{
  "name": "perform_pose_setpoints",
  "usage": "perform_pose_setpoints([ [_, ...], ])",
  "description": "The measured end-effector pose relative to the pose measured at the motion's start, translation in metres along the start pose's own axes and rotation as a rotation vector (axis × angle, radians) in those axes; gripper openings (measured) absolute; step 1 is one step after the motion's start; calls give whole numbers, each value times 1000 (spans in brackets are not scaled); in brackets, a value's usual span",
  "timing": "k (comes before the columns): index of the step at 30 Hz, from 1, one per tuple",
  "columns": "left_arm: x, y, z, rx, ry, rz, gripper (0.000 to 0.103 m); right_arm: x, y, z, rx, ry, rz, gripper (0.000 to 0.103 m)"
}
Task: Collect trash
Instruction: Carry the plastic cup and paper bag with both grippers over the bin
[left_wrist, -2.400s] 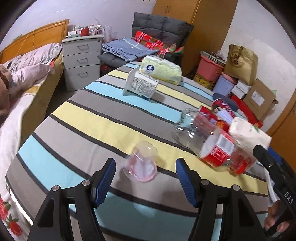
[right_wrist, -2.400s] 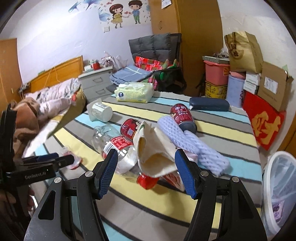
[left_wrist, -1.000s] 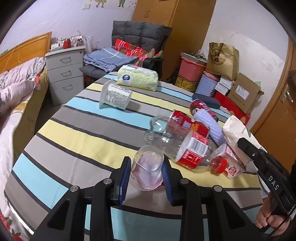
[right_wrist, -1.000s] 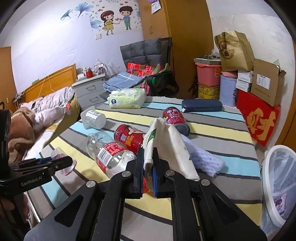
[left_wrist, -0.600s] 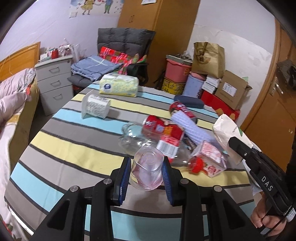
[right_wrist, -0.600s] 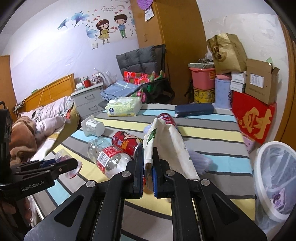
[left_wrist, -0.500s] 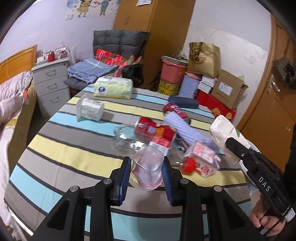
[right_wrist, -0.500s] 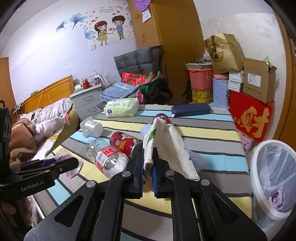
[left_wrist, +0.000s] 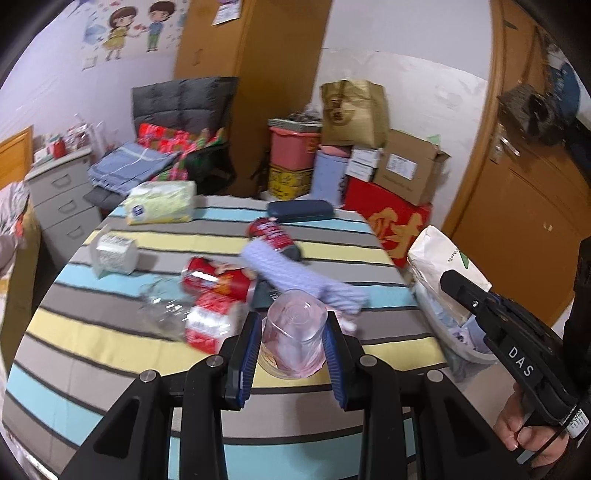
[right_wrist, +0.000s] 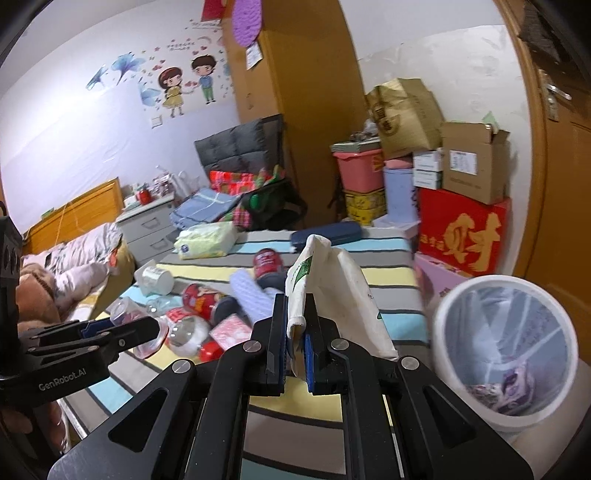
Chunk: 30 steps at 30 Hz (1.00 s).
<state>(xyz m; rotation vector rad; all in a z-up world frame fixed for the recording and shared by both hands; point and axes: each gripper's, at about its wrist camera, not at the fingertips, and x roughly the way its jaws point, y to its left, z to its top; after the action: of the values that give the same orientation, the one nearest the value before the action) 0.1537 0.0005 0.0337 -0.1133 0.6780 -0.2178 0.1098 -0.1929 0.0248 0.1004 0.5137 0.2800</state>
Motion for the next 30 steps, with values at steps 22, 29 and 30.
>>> perform_pose_setpoints([
  [22, 43, -152, 15, 203, 38, -225, 34, -48, -104, -8, 117, -11, -216, 7],
  [29, 71, -194, 13, 252, 85, -288, 34, -49, -139, -16, 179, 33, -258, 8],
  [30, 76, -200, 13, 261, 91, -292, 34, -47, -143, -18, 186, 42, -261, 8],
])
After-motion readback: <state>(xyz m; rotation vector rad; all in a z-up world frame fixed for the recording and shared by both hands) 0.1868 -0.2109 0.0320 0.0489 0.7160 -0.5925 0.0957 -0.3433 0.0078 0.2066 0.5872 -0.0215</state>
